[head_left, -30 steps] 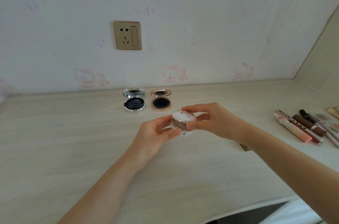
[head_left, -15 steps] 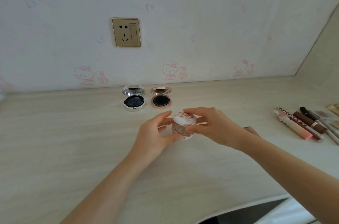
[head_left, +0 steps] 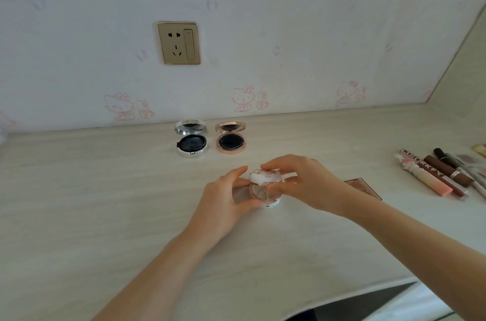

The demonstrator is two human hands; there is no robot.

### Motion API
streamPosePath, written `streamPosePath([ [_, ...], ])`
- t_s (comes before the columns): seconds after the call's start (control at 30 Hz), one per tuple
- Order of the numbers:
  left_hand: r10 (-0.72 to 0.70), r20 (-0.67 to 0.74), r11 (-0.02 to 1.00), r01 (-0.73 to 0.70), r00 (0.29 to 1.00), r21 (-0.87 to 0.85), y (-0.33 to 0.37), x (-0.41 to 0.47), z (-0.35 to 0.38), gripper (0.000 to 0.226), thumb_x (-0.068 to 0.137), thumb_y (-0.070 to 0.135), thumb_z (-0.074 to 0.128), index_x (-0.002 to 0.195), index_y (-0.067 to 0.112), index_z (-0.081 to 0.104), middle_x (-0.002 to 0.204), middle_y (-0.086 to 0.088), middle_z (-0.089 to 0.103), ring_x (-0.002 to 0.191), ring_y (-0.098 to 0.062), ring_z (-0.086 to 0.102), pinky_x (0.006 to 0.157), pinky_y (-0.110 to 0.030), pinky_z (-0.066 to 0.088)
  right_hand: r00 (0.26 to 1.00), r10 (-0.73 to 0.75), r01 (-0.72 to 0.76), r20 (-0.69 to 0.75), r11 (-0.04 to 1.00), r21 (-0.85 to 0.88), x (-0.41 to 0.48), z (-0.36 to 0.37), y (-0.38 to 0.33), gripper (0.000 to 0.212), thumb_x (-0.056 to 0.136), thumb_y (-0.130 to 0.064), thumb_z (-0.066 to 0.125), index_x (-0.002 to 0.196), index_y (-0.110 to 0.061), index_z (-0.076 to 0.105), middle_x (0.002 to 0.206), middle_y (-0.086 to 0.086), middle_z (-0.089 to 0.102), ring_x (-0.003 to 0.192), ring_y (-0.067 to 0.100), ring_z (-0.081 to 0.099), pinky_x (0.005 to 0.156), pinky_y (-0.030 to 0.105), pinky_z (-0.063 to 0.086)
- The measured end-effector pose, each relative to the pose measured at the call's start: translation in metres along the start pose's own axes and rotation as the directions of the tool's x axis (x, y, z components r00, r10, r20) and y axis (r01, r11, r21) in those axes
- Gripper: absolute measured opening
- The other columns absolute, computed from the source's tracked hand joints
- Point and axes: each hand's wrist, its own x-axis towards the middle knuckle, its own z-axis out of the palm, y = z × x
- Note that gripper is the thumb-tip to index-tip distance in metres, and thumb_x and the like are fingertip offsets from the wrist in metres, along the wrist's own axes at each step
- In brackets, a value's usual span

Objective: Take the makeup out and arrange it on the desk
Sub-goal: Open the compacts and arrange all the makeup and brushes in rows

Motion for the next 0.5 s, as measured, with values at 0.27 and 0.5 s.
streamPosePath([
  [0.27,-0.018,0.005,1.000,0.018,1.000,-0.008,-0.003,0.001,0.001,0.078,0.068,0.031,0.084,0.137,0.022,0.047,0.115,0.019,0.067,0.114,0.005,0.053,0.086,0.005,0.028,0.998,-0.046,0.051,0.039,0.988,-0.147,0.007,-0.009,-0.008,0.033,0.092,-0.032,0.059,0.124,-0.030,0.060,0.118,-0.016,0.063,0.103,0.005,0.059,0.090,0.018,0.044],
  [0.5,-0.026,0.004,1.000,0.026,1.000,-0.014,-0.005,0.003,0.002,0.066,0.067,0.027,0.084,0.127,0.020,0.057,0.115,0.014,0.068,0.112,0.006,0.056,0.088,0.001,0.033,0.999,-0.008,0.016,0.051,0.988,-0.151,0.015,-0.014,-0.016,0.030,0.096,-0.027,0.053,0.124,-0.027,0.061,0.120,-0.013,0.065,0.104,0.007,0.061,0.087,0.017,0.041],
])
